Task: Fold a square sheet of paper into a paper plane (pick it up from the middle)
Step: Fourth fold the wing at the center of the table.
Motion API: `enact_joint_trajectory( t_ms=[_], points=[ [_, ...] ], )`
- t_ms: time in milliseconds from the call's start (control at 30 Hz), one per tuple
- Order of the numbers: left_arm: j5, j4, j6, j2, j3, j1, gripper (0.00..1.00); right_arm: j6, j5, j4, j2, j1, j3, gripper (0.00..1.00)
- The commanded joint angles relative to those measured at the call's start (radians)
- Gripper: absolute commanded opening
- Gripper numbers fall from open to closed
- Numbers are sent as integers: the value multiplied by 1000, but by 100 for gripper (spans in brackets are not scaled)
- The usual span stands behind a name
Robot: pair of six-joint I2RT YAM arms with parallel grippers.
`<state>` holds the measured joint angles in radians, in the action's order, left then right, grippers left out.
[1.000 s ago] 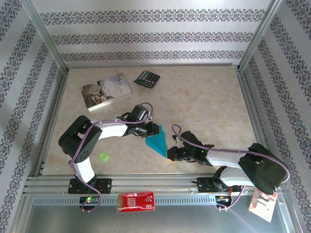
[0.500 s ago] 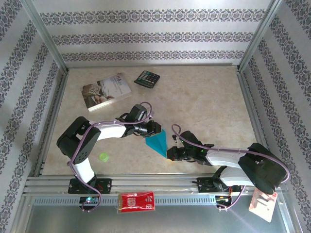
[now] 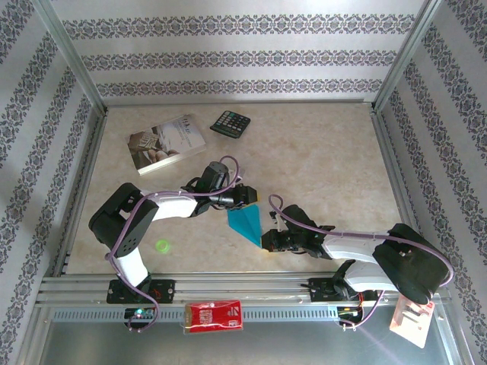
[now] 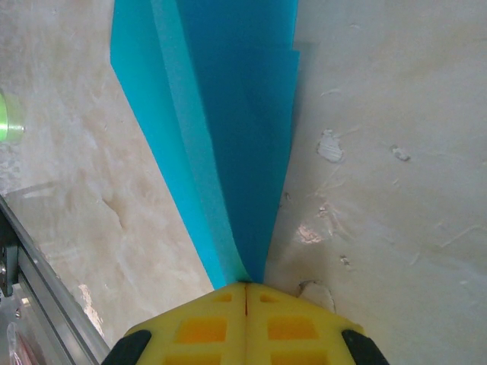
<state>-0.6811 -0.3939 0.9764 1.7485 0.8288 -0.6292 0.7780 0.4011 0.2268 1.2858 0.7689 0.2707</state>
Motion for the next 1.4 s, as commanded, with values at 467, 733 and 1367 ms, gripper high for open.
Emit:
enact_joint_trajectory(
  t_ms=[467,733,1367],
  points=[
    [73,175,-110,87,13,20,26,-19,-70,-67,56,12,-11,1],
    [92,192,-123,95,-2,34,25,-17,-72,-67,53,12,-13,1],
    [31,78,-84,52,-52,58,25,1,-79,-58,59,20,-20,1]
  ],
)
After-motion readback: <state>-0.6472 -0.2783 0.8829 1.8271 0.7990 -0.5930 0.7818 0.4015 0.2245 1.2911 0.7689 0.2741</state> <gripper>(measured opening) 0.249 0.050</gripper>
